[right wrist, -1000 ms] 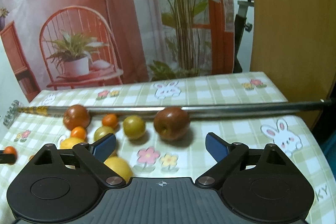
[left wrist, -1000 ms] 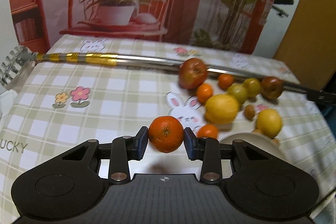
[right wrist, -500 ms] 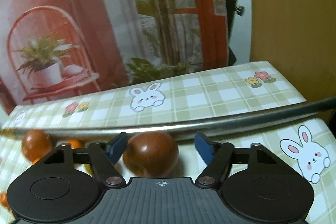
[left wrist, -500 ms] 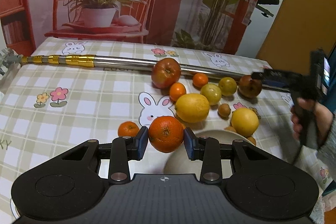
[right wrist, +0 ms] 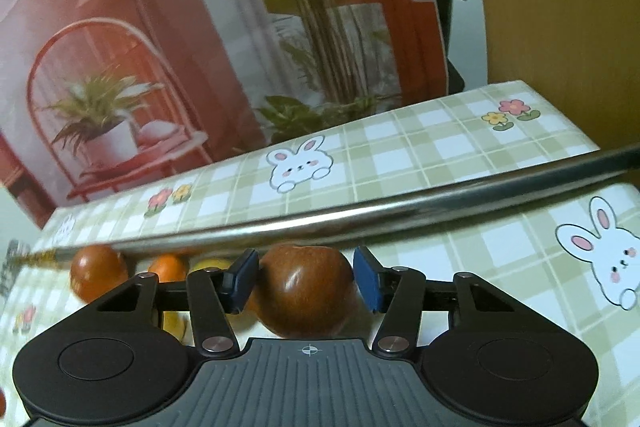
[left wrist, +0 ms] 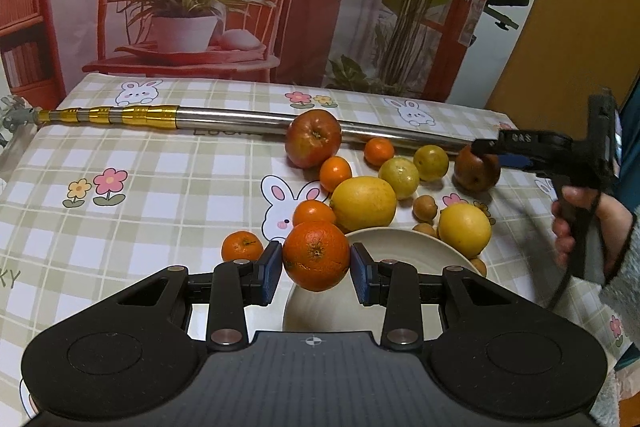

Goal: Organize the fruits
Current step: 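Grasp a tangerine with the left tool while the right tool grasps a red apple, then carry the tangerine with the left tool while the right tool carries the apple over the plate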

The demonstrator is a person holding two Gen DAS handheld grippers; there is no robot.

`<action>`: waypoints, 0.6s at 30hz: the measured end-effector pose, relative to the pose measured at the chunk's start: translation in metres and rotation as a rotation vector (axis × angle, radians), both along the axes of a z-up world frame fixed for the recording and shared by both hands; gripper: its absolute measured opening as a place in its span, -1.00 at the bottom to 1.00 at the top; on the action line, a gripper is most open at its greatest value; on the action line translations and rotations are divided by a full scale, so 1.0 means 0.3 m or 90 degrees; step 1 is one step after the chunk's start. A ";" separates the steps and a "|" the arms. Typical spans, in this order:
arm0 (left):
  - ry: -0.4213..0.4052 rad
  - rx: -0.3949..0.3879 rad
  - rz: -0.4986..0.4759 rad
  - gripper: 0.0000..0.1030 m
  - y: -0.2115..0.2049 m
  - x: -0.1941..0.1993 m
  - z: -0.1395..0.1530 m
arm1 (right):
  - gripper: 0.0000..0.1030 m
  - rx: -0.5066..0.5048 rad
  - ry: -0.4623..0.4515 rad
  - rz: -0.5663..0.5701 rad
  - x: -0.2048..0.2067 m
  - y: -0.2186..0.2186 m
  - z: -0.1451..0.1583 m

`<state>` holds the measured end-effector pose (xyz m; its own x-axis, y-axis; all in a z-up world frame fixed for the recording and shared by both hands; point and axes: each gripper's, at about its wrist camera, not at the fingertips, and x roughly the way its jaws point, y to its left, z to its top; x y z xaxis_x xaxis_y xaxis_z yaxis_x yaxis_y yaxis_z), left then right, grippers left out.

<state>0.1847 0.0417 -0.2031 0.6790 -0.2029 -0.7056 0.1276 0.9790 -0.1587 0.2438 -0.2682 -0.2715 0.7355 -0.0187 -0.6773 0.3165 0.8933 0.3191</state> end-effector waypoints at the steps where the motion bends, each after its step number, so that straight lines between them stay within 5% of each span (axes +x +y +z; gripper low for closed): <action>1: 0.000 0.000 0.001 -0.25 0.001 0.000 0.001 | -0.06 -0.002 0.000 0.006 -0.015 0.003 0.004; 7: -0.001 0.000 0.003 -0.25 0.002 -0.002 0.004 | 0.03 0.034 0.006 0.026 -0.085 -0.008 0.003; 9: -0.002 0.000 0.001 -0.25 -0.001 -0.005 0.006 | 0.35 0.056 0.015 0.017 -0.087 -0.025 -0.016; 18: 0.001 0.004 -0.004 -0.25 -0.005 -0.006 0.008 | 0.19 0.107 0.021 0.038 -0.019 -0.012 -0.067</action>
